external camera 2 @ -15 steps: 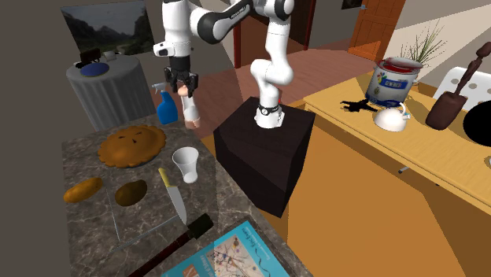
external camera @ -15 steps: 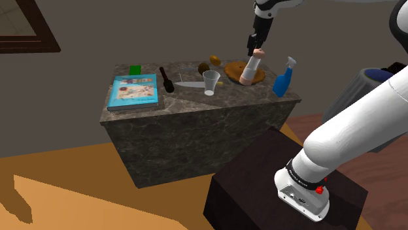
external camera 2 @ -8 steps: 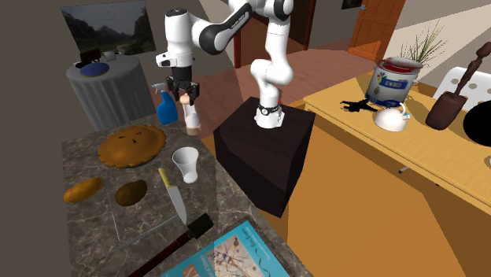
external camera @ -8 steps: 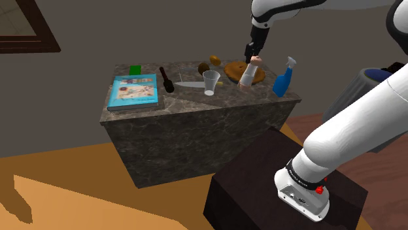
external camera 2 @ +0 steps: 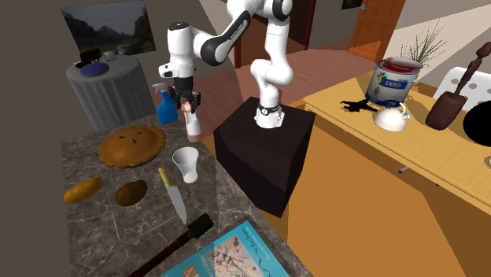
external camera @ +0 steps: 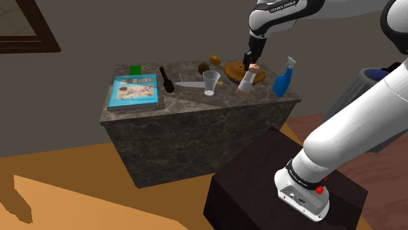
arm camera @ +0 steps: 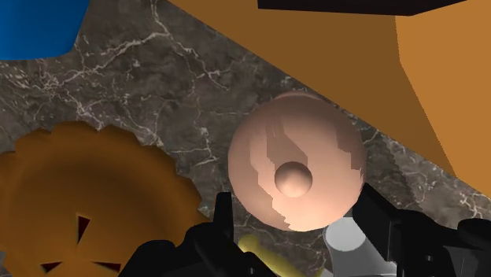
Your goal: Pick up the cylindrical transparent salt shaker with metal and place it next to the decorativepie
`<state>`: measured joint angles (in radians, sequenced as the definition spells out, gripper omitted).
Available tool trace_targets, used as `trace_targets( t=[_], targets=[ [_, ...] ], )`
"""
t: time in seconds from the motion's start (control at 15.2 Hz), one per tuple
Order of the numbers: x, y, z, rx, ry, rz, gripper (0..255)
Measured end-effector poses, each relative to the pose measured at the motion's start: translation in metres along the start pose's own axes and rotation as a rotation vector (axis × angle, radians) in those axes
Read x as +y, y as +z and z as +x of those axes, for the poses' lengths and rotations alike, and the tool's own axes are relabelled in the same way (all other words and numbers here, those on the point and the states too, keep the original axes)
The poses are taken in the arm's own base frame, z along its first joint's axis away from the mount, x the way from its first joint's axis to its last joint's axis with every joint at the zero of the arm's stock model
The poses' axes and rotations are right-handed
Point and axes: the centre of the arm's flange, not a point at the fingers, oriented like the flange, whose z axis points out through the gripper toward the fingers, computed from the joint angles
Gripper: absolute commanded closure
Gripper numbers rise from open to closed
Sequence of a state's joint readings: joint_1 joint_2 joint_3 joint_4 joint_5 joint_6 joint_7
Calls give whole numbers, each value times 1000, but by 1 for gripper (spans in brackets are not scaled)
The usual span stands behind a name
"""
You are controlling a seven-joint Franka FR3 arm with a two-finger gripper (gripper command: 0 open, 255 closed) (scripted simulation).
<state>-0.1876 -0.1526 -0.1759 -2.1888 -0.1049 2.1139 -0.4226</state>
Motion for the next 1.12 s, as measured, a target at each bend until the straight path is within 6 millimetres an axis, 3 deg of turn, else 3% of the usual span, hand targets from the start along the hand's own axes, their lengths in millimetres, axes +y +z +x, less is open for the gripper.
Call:
trace_targets(
  t=[0.59,0.99,1.06,1.12],
  targets=[
    [-5,46,0,0,0,0,255],
    [-5,50,-1,0,0,0,255],
    [-5,50,-1,0,0,0,0],
    [-5,50,-1,1,0,0,0]
  ],
)
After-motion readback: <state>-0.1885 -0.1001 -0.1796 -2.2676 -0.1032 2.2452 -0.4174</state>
